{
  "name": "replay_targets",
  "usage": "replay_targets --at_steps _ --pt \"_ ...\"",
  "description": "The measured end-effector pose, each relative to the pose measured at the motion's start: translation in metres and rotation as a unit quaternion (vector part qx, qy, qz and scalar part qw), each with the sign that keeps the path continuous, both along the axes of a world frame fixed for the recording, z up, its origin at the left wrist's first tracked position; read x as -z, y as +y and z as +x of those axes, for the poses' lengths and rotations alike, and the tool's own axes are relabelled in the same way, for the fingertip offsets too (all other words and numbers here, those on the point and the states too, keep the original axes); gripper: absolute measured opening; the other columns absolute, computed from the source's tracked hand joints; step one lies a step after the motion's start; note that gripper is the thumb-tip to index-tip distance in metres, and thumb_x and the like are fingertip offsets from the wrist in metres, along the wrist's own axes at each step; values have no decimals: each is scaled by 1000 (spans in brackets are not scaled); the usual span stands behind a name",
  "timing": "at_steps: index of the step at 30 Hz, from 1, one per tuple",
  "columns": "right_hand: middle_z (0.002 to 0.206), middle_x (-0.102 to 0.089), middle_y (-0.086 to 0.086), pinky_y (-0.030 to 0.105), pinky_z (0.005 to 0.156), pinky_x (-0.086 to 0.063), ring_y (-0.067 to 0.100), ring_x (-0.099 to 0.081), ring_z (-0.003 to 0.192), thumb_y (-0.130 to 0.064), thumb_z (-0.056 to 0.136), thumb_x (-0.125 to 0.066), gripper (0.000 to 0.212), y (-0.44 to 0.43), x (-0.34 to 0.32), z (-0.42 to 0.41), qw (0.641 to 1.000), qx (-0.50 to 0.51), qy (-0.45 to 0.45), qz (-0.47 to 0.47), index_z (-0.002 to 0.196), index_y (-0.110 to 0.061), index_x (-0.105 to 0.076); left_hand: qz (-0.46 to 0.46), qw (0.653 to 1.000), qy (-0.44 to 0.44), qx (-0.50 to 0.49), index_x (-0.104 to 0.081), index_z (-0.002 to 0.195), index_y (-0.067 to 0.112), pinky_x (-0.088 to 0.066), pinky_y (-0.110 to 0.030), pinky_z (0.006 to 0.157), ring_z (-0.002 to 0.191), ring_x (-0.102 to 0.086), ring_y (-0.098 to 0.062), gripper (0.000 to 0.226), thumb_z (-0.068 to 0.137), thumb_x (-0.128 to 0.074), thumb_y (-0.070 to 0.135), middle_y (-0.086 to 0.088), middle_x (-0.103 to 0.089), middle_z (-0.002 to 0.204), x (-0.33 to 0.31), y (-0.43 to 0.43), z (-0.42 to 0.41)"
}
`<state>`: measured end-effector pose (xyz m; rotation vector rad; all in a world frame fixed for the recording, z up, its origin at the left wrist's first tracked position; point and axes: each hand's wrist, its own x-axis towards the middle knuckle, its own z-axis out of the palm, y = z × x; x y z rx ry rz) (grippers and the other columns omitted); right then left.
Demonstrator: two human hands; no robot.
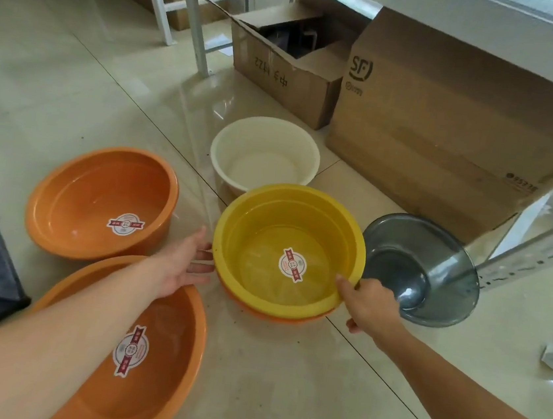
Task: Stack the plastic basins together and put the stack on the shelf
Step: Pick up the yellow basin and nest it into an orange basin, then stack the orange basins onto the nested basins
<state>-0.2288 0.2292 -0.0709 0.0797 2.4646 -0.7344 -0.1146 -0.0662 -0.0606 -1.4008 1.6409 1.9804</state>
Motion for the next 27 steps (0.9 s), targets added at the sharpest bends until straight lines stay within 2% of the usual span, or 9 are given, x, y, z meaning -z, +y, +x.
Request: replay_targets --at_steps 3,6,8,10,14,17,19,24,27 --pt "98 -69 16 36 60 -64 31 -78 71 -53 95 -57 56 7 22 -2 982 101 -134 -86 121 -3 -58 -153 983 15 97 -59 137 10 -50 -47 102 121 -61 -30 49 105 -44 43 -12 -64 135 -14 -3 19" --pt "113 -69 25 47 80 -64 38 -76 92 -38 98 -62 47 10 35 0 930 175 -232 -227 126 0 -58 -374 909 34 179 -68 119 23 -48 -40 96 112 -62 -20 26 103 -52 35 2 -69 117 -34 -22 66" --pt "111 -72 27 51 88 -61 39 -74 98 -24 99 -62 36 9 37 1 907 202 -239 -281 124 2 -60 -465 874 9 139 -71 112 23 -46 -38 89 105 -63 -21 18 100 -59 29 3 -68 111 -41 -35 111" --pt "108 -73 27 44 80 -63 37 -73 96 -15 99 -61 29 6 36 4 903 212 -230 -293 121 3 -61 -503 857 -86 66 -70 112 20 -48 -44 90 106 -63 -29 22 94 -66 32 -4 -67 111 -24 -56 170" --pt "102 -72 24 33 60 -64 33 -72 86 -9 96 -61 19 -5 35 13 910 218 -224 -274 112 1 -61 -367 872 -318 -61 -57 136 6 -48 -60 98 120 -58 -49 77 72 -81 42 -28 -62 130 67 -96 290" --pt "101 -72 20 31 55 -63 31 -72 84 -10 97 -60 12 -10 36 21 911 222 -226 -266 107 -4 -61 -147 942 -248 -170 -52 139 2 -46 -63 100 114 -60 -50 53 90 -73 10 -30 -61 130 49 -45 290" --pt "101 -71 19 30 54 -63 32 -72 84 -9 98 -59 7 -12 34 25 908 221 -230 -271 104 -7 -61 -62 957 -171 -226 -52 139 9 -49 -65 95 100 -63 -48 42 98 -59 2 -28 -64 119 46 -31 289" --pt "101 -70 19 32 54 -64 34 -71 86 -8 98 -60 13 -9 31 29 907 218 -237 -270 110 -5 -60 -86 962 -104 -236 -54 132 2 -57 -48 69 84 -65 -39 35 97 -55 -3 -24 -69 105 24 -28 297" --pt "106 -68 21 39 65 -65 36 -71 90 -7 98 -59 21 -5 33 35 906 214 -246 -270 119 -2 -57 -96 964 -76 -234 -54 132 2 -55 -46 71 88 -65 -40 32 99 -53 1 -24 -72 107 -5 -31 306"
